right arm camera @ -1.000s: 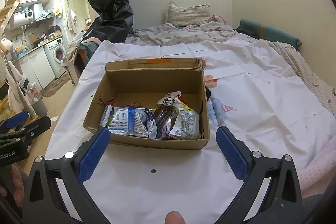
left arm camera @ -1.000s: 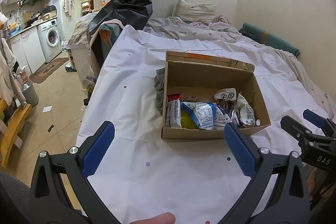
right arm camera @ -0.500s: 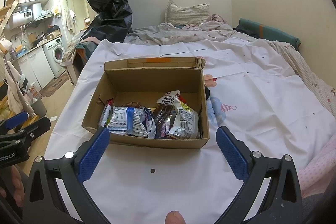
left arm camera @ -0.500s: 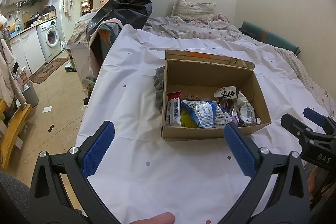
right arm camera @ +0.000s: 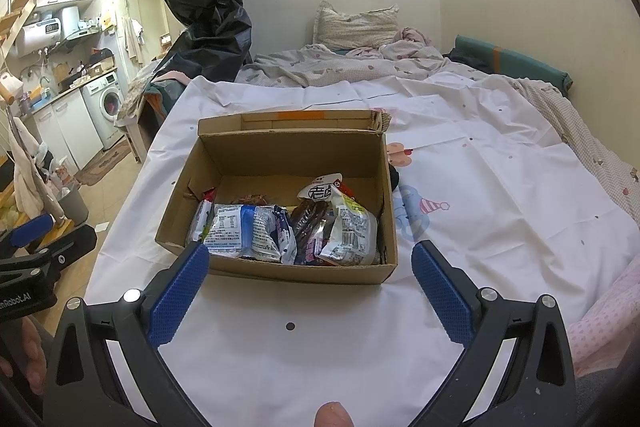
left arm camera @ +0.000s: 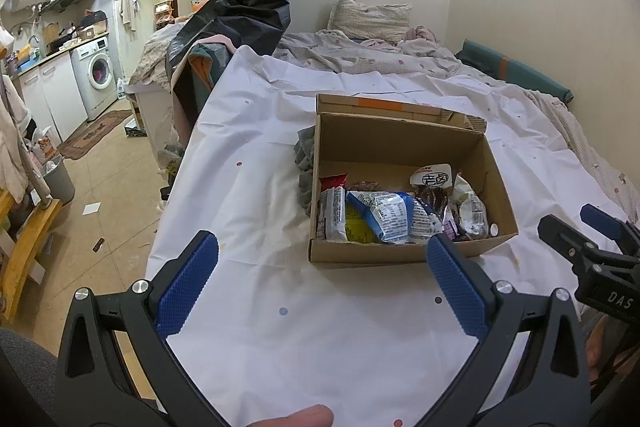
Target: Organize snacks
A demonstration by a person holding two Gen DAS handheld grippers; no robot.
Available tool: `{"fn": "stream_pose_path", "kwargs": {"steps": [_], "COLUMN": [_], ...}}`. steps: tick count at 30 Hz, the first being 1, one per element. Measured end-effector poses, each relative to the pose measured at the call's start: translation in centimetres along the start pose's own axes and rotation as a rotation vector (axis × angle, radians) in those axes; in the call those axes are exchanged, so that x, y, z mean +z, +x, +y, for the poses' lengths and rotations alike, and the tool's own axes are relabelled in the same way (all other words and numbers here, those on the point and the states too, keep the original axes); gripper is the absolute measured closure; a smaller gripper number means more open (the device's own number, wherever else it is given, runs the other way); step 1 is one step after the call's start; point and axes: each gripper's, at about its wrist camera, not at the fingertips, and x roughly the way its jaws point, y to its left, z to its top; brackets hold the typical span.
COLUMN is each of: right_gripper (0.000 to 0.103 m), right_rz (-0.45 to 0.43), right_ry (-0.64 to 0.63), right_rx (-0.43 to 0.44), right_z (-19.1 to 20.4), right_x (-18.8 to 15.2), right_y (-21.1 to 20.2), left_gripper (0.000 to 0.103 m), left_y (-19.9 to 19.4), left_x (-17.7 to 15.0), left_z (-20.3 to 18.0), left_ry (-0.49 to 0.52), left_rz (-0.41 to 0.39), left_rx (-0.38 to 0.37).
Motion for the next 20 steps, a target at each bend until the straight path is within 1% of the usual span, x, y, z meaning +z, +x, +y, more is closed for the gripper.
{"fn": "stream_pose_path", "kwargs": {"steps": [20], "right_gripper": [0.000], "right_rz": [-0.004], "right_ry": [0.001], "right_rx": [0.001], "right_z": [-0.07], "right_x": [0.11], "right_y": [-0.20], "left_gripper": [0.000], "left_y": [0.17], "left_x": [-0.40], "left_z": [0.06], "left_ry": [0.007], "left_rz": [0.012], "left_rx": [-0.002]}}
